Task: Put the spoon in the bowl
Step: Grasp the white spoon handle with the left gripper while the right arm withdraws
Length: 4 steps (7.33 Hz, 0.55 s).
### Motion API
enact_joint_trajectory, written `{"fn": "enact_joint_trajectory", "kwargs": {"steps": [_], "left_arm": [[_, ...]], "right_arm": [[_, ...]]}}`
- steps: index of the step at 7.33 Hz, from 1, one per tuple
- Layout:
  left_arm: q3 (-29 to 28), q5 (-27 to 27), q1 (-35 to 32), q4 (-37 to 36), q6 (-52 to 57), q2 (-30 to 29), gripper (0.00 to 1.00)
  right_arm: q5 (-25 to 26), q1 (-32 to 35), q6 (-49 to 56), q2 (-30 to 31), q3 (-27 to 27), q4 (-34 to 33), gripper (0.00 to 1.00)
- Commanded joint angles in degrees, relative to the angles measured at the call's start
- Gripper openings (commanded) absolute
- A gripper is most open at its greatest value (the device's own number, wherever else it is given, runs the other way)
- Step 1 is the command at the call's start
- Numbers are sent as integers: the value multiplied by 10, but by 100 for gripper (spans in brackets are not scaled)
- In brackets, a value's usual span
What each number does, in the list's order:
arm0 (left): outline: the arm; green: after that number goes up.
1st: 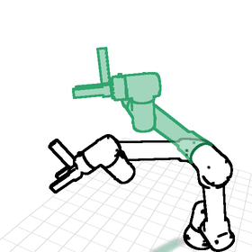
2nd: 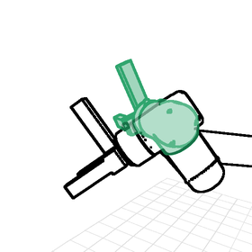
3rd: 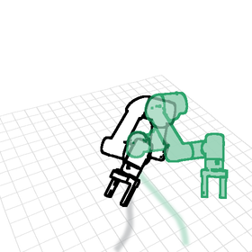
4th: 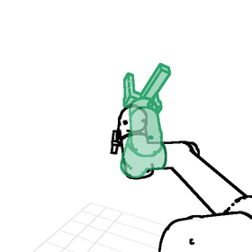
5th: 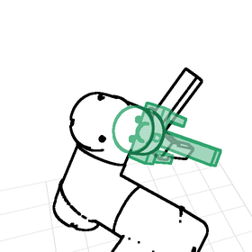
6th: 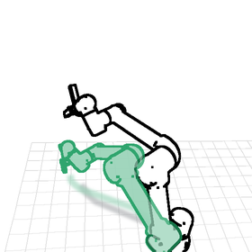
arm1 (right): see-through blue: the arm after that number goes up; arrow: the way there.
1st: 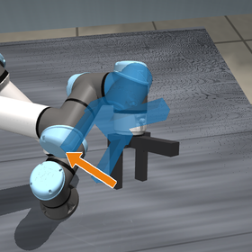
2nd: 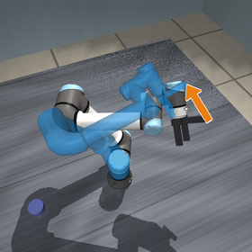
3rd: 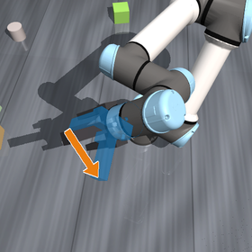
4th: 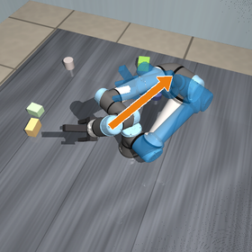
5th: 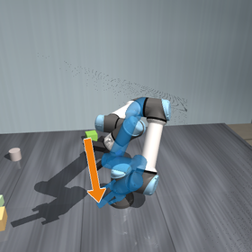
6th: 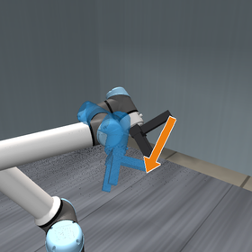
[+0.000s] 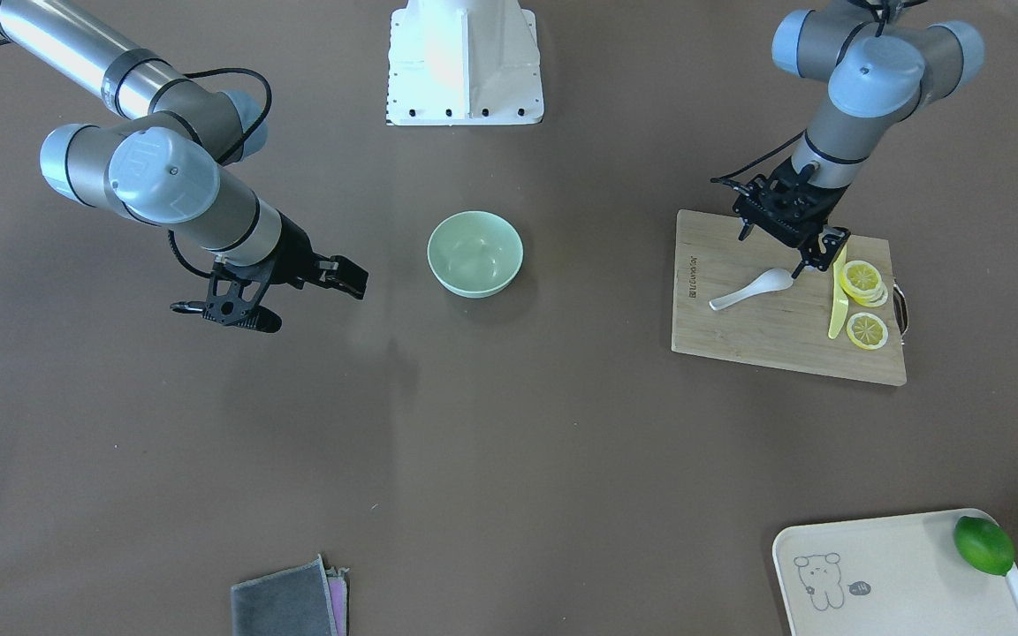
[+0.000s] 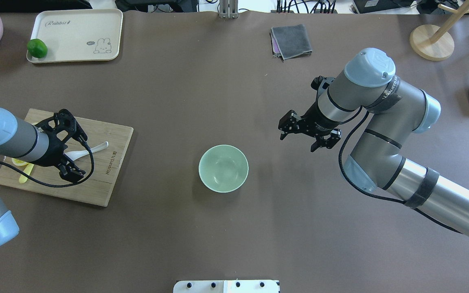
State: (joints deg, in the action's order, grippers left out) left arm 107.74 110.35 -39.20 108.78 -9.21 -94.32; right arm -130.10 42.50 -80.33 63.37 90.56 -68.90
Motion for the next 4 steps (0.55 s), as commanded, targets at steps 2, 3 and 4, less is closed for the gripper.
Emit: {"fn": "enact_joint_trajectory", "kwargs": {"steps": [2, 3, 4], "left_arm": [[-3, 1, 6, -1, 3, -7, 97], [-7, 1, 7, -1, 6, -7, 97], [-14, 2, 6, -1, 28, -8, 97]], "right_arm": [[20, 75, 222, 17, 39, -139, 100], [22, 95, 349, 32, 68, -231, 100], [33, 111, 459, 56, 87, -273, 100]]}}
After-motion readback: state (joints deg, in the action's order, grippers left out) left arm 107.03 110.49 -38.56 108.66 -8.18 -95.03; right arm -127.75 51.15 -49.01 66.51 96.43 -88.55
